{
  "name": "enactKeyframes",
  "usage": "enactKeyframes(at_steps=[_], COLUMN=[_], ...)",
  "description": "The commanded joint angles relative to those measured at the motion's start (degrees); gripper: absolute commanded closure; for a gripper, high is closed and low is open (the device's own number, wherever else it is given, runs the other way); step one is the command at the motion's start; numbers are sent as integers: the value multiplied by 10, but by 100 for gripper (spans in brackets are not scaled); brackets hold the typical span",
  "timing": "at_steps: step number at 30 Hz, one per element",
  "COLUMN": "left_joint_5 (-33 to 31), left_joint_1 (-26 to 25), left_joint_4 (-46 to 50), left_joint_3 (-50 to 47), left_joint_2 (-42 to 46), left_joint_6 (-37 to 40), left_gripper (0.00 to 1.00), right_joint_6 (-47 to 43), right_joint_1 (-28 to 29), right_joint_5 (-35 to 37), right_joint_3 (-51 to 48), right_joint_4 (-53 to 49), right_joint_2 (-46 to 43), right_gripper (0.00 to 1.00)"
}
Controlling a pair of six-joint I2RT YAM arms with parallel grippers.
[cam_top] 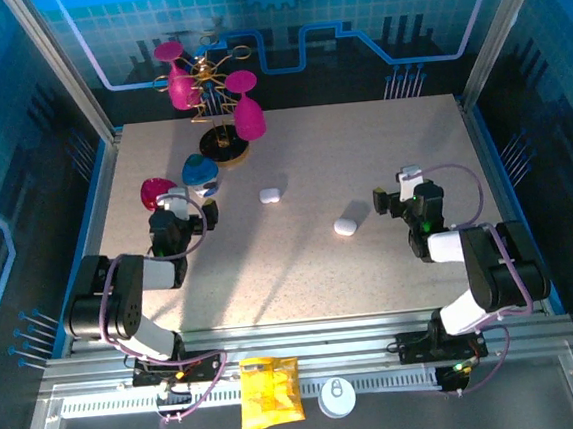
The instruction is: Insert wireless bluetooth earbuds into charging case
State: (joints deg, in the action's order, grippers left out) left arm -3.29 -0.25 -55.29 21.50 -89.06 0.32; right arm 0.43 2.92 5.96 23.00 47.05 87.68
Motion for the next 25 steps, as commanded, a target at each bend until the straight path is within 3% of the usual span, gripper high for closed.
enactKeyframes(at_steps=[1, 25], left_joint_5=[-2, 13], left_joint_1=[6, 3], left_joint_4=[23, 26], left_joint_3=[4, 6], left_joint_2=[2, 2], left_joint_6=[-7, 1], left_gripper=[1, 1], right_joint_6=[4, 4], right_joint_1=[-3, 0], right_joint_5=[-19, -8], right_joint_3=[-8, -19], right_joint_4=[50, 68], right_joint_2=[5, 4], right_gripper=[0, 0])
